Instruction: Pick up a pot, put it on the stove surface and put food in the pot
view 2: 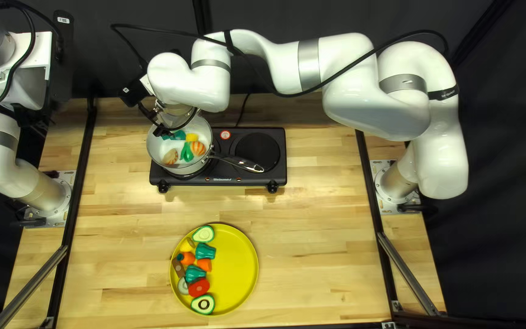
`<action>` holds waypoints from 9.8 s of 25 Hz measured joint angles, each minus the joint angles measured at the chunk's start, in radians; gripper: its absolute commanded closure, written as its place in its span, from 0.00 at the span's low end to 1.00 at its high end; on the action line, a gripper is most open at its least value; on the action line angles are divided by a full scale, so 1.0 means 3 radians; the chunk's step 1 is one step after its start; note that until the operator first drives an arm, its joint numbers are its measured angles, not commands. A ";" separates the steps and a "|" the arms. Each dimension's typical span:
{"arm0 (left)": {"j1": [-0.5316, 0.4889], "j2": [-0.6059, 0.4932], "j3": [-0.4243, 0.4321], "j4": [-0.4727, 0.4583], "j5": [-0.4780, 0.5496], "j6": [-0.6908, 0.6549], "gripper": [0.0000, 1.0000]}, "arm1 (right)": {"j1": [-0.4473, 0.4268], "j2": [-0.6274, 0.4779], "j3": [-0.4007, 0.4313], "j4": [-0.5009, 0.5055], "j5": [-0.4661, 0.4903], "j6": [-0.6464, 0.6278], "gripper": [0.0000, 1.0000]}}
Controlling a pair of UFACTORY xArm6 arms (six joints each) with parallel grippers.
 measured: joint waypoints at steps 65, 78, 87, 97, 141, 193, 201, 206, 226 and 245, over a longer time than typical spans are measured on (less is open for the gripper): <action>0.0000 0.0000 0.0000 0.0000 0.0000 0.0000 0.00 | 0.2121 0.0493 0.0582 0.0010 -0.1251 0.2473 0.00; 0.0000 0.0000 0.0000 0.0000 0.0000 0.0000 0.00 | 0.2160 0.1142 -0.0323 -0.0077 -0.0670 0.2608 0.00; 0.0000 0.0000 0.0000 0.0000 0.0000 0.0000 0.00 | 0.2127 0.1215 -0.0351 -0.0103 -0.0516 0.2620 0.00; 0.0000 0.0000 0.0000 0.0000 0.0000 0.0000 0.00 | 0.2035 0.1156 -0.0154 -0.0154 -0.0734 0.2614 0.00; 0.0000 0.0000 0.0000 0.0000 0.0000 0.0000 0.00 | 0.0654 -0.0371 0.0604 0.0057 -0.0270 0.1026 1.00; 0.0000 0.0000 0.0000 0.0000 0.0000 0.0000 0.00 | 0.1350 -0.0250 0.0376 0.0104 0.0186 0.0897 0.00; 0.0000 0.0000 0.0000 0.0000 0.0000 0.0000 0.00 | 0.1977 0.0152 0.0367 0.0072 -0.0173 0.1386 0.00; 0.0000 0.0000 0.0000 0.0000 0.0000 0.0000 0.00 | 0.2144 0.0491 0.0162 -0.0061 -0.0290 0.1592 0.00; 0.0000 0.0000 0.0000 0.0000 0.0000 0.0000 0.00 | 0.1937 0.0836 0.0026 -0.0027 -0.0562 0.1454 0.00; 0.0000 0.0000 0.0000 0.0000 0.0000 0.0000 0.00 | 0.2041 0.0826 -0.0001 0.0392 -0.0518 0.2130 0.00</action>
